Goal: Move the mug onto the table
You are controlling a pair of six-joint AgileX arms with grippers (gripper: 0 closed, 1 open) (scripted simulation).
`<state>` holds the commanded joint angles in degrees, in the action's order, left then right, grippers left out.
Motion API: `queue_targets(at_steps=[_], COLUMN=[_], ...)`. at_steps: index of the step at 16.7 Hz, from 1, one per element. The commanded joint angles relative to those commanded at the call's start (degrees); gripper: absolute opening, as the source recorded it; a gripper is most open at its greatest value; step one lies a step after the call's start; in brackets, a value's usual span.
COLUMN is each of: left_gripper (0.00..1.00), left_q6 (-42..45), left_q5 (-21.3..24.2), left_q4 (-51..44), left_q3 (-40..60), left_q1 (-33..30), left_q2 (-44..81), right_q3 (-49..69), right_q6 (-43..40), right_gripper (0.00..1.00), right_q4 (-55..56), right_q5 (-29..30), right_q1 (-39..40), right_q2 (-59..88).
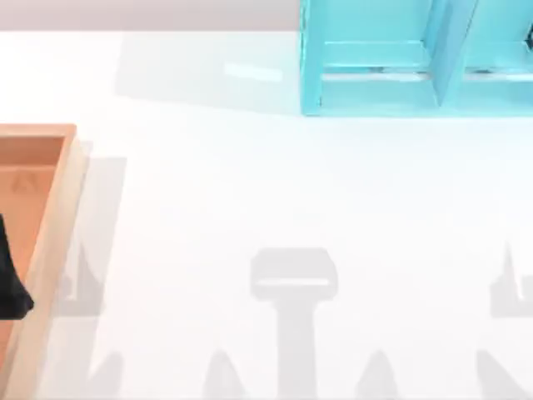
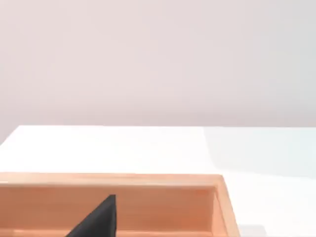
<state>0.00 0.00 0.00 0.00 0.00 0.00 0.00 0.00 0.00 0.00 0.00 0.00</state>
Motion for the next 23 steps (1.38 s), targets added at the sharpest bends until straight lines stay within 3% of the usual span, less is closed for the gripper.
queue_targets(at_steps=[4,7,18,23], left_gripper=[1.00,1.00,1.00,1.00], left_q6=[0.71,3.10,16.67,20.66], left_q5=[0.00,0.01,0.02,0.00], left_q4=[-1.97,-9.32,-57.81,-71.53], left_q3=[1.95,8.81,48.54,60.16], left_q1=[0.67,2.93,15.81,19.65], left_q2=[1.96,9.32,61.83,76.32], right_q3=[0.00,0.00,0.00,0.00], right_q6=[0.00,0.00,0.00,0.00], right_gripper=[1.00,1.00,1.00,1.00], right_q4=[0.00,0.00,0.00,0.00], right_q5=[0.00,0.00,0.00,0.00], right_q1=[0.00,0.00,0.00,0.00], right_q2=[0.00,0.00,0.00,0.00])
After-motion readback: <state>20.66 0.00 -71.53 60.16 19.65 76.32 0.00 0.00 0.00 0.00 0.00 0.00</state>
